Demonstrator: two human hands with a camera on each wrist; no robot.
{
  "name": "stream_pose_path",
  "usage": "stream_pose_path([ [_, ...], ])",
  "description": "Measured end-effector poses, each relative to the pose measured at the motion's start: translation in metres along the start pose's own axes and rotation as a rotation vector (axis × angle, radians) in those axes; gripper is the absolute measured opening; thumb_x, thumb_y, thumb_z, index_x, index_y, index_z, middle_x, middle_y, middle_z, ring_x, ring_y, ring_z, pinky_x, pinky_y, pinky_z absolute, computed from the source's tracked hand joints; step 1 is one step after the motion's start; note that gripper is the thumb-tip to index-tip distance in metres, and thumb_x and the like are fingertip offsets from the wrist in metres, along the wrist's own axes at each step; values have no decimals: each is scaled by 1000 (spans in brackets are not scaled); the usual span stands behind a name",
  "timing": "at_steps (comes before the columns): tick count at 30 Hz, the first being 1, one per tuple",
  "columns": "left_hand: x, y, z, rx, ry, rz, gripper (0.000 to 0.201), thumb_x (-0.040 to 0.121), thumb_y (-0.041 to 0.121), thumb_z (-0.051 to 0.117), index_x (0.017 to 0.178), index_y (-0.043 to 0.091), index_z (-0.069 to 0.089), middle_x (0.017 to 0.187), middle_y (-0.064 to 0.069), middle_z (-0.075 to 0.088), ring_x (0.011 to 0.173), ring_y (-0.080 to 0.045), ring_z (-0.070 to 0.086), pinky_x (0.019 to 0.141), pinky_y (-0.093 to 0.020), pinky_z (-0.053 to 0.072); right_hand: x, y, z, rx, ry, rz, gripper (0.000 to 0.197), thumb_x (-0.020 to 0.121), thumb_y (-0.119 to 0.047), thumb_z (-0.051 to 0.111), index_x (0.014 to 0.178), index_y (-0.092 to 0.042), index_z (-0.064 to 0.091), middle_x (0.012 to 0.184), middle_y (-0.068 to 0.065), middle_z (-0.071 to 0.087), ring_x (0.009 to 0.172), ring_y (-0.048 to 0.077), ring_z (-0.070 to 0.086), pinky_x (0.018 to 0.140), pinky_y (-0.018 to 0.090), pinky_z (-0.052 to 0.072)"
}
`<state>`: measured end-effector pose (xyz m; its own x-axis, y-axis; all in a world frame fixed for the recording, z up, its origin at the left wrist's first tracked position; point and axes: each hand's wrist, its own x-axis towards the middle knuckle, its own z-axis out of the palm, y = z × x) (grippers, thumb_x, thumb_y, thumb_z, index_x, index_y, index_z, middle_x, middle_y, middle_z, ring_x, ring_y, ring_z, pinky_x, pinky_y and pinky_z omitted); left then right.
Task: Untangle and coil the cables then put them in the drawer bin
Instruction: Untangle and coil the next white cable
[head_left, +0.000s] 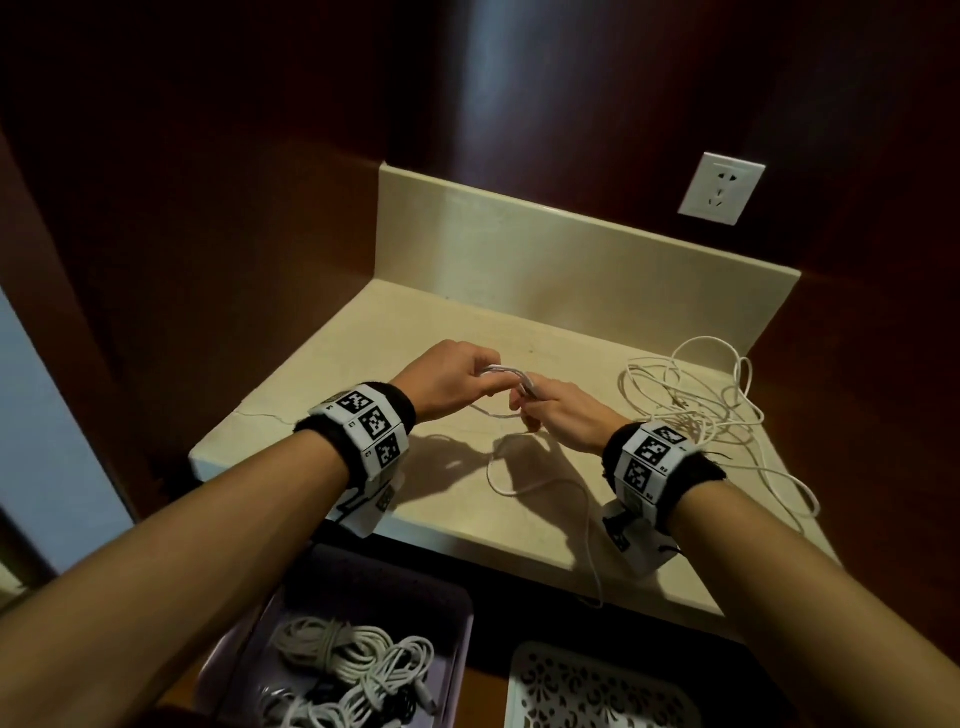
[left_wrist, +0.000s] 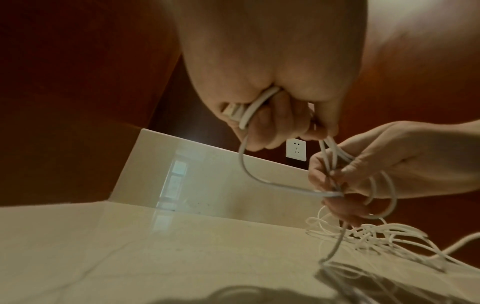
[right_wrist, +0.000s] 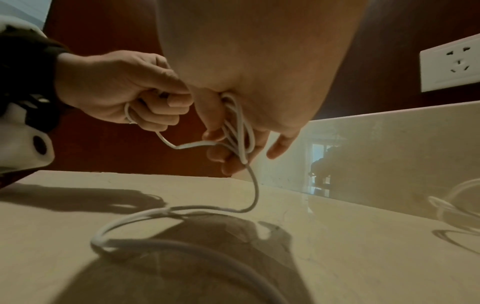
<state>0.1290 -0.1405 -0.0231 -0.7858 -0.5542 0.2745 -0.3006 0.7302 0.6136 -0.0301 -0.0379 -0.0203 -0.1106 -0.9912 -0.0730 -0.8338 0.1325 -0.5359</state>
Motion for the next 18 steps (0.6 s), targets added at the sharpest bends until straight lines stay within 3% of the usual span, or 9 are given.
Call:
stream_pose_path([
  [4,0,0,-4,323,-66,31,33,86,54,62,94,23,53,77,1,58,73,-21,52,62,-32,36,-4,1,-10,-205,-27,-55,18,101,-16,38,98,-20,55,95,4,60,90,23,52,79,34,39],
  [7,1,0,-2,518,-87,85,46,84,54,64,115,23,50,99,3,59,85,-21,56,69,-32,41,-7,0,-19,-339,-46,-77,25,104,-22,35,100,-15,58,89,7,59,85,25,53,74,34,39],
  [9,3,0,0,605,-88,95,44,86,50,64,118,23,50,110,1,59,90,-23,58,74,-34,45,-8,0,-24,-390,-64,-86,22,104,-22,34,95,-16,54,83,4,56,81,25,51,70,33,36],
  [13,6,4,0,708,-111,28,31,90,48,58,104,22,63,98,-4,68,83,-25,58,70,-32,44,-10,0,-28,-450,-89,-97,20,103,-24,35,86,-19,42,71,-1,47,72,23,45,64,34,30],
  [16,7,7,-1,758,-88,36,38,95,52,47,101,22,69,88,-5,66,80,-25,56,67,-31,41,-13,0,-30,-501,-72,-112,22,105,-31,31,90,-18,41,69,-1,46,70,23,45,64,33,30],
  [18,8,10,-3,756,-83,62,42,96,55,42,106,25,70,91,-3,59,82,-20,49,69,-30,35,-14,1,-31,-542,-48,-124,27,105,-38,31,96,-16,44,69,0,48,69,25,47,64,33,31],
])
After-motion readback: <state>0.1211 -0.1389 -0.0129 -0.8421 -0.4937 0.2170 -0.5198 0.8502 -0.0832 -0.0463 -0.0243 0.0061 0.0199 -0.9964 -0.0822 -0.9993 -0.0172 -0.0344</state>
